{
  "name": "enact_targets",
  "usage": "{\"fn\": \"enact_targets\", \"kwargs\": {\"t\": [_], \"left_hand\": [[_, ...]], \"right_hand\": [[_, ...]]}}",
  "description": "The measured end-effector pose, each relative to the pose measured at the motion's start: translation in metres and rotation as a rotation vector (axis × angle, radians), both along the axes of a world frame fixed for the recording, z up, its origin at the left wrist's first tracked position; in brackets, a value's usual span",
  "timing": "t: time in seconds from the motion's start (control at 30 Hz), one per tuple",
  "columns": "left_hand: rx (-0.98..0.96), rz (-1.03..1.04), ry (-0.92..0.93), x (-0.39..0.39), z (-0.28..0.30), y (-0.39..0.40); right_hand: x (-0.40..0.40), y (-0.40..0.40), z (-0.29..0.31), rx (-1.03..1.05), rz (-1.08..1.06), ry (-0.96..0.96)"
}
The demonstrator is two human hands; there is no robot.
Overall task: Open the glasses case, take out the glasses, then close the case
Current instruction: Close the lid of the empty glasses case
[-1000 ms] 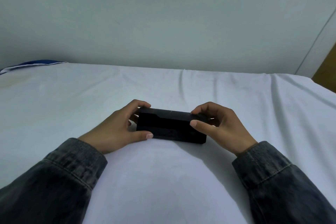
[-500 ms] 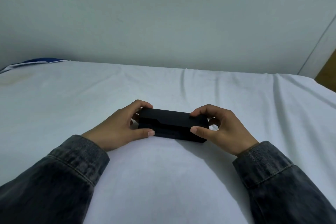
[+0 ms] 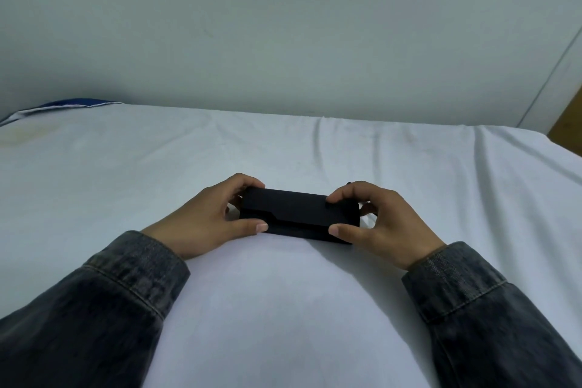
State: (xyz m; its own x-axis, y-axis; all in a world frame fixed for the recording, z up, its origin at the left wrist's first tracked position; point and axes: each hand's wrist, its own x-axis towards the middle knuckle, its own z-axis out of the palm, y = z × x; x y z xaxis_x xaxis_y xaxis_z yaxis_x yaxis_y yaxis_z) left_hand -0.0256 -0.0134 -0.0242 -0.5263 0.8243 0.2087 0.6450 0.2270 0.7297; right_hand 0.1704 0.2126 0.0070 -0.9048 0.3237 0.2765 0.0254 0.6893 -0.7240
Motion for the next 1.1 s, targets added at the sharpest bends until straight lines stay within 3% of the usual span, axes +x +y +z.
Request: {"fn": "enact_targets", "kwargs": {"t": [1.1], "left_hand": [[-0.028,-0.004,-0.023,-0.0028,-0.0023,0.0003]], "right_hand": [[-0.0024,-0.001,-0.0076,0.039,-0.005,-0.035]]}}
